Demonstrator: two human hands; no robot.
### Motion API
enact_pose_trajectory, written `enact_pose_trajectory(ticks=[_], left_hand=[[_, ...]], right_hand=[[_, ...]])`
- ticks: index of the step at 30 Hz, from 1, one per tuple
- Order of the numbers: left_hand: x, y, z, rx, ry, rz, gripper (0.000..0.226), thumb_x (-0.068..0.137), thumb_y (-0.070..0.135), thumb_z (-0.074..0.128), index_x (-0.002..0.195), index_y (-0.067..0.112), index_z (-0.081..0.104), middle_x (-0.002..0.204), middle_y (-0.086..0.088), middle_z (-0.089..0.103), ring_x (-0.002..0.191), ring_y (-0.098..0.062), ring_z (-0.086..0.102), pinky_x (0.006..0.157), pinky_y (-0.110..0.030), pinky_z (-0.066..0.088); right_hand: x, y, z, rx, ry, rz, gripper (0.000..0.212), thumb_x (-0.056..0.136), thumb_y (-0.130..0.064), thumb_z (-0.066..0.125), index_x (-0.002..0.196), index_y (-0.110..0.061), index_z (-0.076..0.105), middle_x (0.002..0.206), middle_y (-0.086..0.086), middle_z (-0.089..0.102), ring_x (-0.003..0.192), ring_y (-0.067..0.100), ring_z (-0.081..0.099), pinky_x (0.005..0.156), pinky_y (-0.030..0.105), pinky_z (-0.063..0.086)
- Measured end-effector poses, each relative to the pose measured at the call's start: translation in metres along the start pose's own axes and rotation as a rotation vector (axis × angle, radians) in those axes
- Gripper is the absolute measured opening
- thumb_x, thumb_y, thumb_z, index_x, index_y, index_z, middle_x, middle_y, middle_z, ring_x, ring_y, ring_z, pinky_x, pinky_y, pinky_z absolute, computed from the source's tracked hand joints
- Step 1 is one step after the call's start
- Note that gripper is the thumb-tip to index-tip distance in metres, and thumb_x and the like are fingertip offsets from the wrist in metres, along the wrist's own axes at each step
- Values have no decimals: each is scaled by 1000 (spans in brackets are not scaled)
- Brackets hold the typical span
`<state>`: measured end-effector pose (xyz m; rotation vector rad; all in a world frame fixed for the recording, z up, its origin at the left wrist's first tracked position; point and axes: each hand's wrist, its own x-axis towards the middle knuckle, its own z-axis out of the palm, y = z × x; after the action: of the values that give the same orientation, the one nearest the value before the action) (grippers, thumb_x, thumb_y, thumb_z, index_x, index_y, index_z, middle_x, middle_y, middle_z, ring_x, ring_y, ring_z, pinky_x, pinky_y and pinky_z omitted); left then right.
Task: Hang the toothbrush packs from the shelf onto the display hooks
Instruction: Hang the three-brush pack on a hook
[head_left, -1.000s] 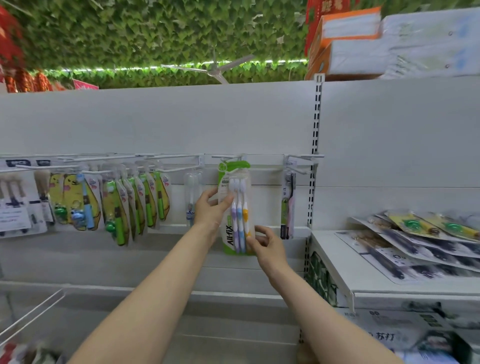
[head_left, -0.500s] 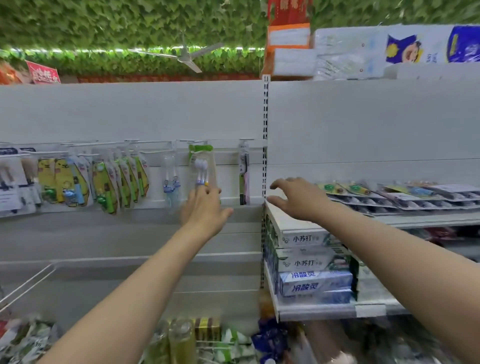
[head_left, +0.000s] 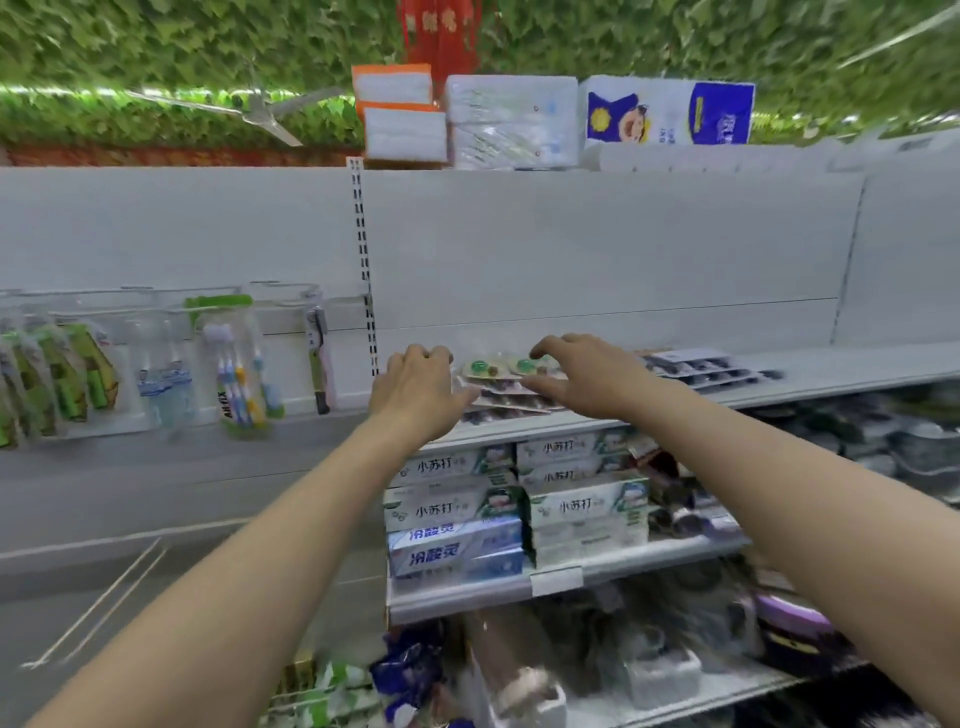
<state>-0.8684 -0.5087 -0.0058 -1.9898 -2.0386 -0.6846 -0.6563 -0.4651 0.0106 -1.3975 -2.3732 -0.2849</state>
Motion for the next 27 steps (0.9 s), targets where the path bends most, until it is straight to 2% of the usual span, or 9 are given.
enact_pose_trajectory(ticks=[7, 12, 19, 23, 27], left_hand=[[48, 132, 46, -44, -2, 21, 64, 92, 60, 52, 140, 18, 45, 139, -10, 47, 129, -33, 43, 99, -46, 44], [83, 200, 87, -62, -28, 23, 61, 93, 56, 53, 140, 18, 45, 140, -10, 47, 128, -33, 43, 99, -45, 44], [142, 237, 130, -41, -54, 7, 59, 94, 57, 51, 138, 18, 47, 138, -10, 49, 127, -31, 43, 97, -44, 45], [180, 237, 162, -27, -98, -3, 59, 95, 58, 49, 137, 16, 48, 137, -11, 50, 126, -32, 43, 97, -45, 45], [221, 232, 195, -36, -173, -37, 65, 93, 65, 45, 134, 15, 50, 132, -10, 55, 124, -32, 45, 95, -44, 46]], right_hand=[[-12, 144, -21, -57, 22, 20, 57, 94, -54, 56, 143, -27, 43, 141, 4, 50, 131, 25, 45, 98, 42, 45], [-11, 239, -26, -12, 32, 68, 58, 91, -52, 60, 142, -28, 44, 143, 2, 50, 134, 22, 42, 101, 41, 44], [20, 331, -7, 66, 49, 160, 57, 92, -50, 60, 141, -26, 46, 140, 5, 50, 128, 24, 48, 100, 40, 43], [49, 361, 19, 115, 22, 192, 56, 92, -52, 59, 139, -24, 49, 141, 5, 50, 119, 24, 54, 98, 38, 43], [84, 384, 49, 154, -19, 213, 58, 91, -57, 58, 138, -24, 50, 140, 5, 52, 122, 25, 54, 99, 40, 45]])
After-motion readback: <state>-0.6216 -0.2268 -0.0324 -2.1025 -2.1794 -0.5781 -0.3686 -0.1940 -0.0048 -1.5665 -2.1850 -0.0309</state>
